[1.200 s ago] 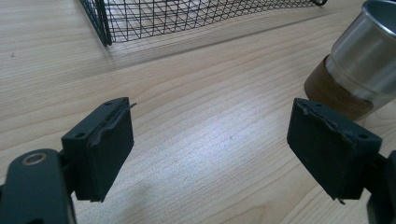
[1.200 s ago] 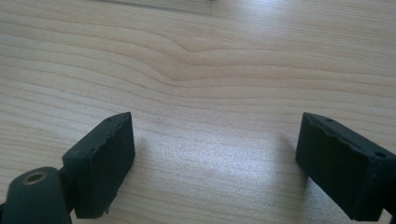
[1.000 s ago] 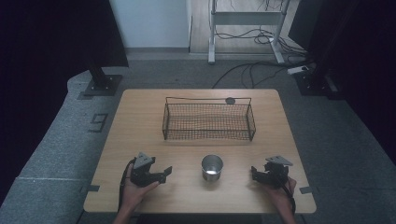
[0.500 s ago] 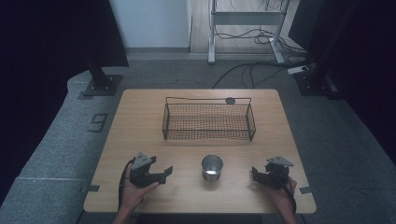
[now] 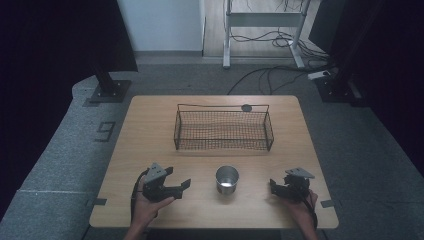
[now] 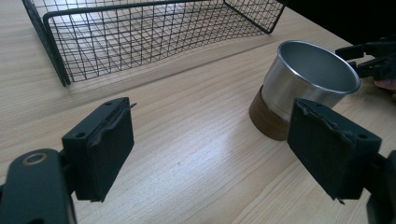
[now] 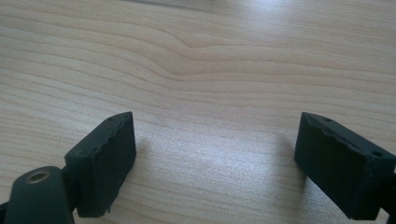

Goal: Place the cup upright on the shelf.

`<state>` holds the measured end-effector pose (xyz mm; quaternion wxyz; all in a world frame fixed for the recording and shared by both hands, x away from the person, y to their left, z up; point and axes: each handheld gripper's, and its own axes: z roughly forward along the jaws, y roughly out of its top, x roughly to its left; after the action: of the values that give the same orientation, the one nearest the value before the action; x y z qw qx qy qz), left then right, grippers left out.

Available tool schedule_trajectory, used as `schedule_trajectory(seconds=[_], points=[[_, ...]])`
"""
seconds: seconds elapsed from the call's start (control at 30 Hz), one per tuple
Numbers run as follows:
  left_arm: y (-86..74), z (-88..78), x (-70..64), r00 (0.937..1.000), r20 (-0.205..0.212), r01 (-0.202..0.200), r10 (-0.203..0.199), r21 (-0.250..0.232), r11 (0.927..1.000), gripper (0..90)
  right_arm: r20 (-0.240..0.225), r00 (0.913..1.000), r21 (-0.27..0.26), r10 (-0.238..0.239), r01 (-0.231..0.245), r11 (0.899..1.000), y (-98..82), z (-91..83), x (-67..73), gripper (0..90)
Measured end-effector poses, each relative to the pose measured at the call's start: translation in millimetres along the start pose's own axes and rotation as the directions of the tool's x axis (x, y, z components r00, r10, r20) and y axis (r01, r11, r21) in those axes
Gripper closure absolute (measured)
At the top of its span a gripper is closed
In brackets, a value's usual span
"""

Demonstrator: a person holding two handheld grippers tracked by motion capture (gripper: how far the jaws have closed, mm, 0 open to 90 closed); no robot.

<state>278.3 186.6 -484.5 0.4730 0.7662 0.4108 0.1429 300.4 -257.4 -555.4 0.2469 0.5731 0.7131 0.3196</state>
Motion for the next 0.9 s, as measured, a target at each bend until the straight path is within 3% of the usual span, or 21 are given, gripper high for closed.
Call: schedule_trajectory(seconds=[0.23, 0.37, 0.9], points=[[1.9, 3.7, -6.2, 0.9999, 0.013, -0.011, 0.011, 0.009, 0.9999, 14.8, 0.000, 1.0000, 0.000, -0.001, 0.001, 1.000, 0.1, 0.1, -0.1, 12.3], [6.5, 9.2, -14.1, 0.9984, 0.040, -0.041, 0.039, 0.035, 0.9985, 14.1, 0.001, 1.0000, 0.001, -0.001, 0.001, 1.000, 0.2, 0.1, -0.1, 12.3], [20.3, 25.3, -30.4, 0.9955, 0.084, -0.046, 0.043, 0.031, 0.9985, 13.6, 0.000, 1.0000, 0.000, -0.001, 0.001, 1.000, 0.2, 0.2, -0.1, 12.3]])
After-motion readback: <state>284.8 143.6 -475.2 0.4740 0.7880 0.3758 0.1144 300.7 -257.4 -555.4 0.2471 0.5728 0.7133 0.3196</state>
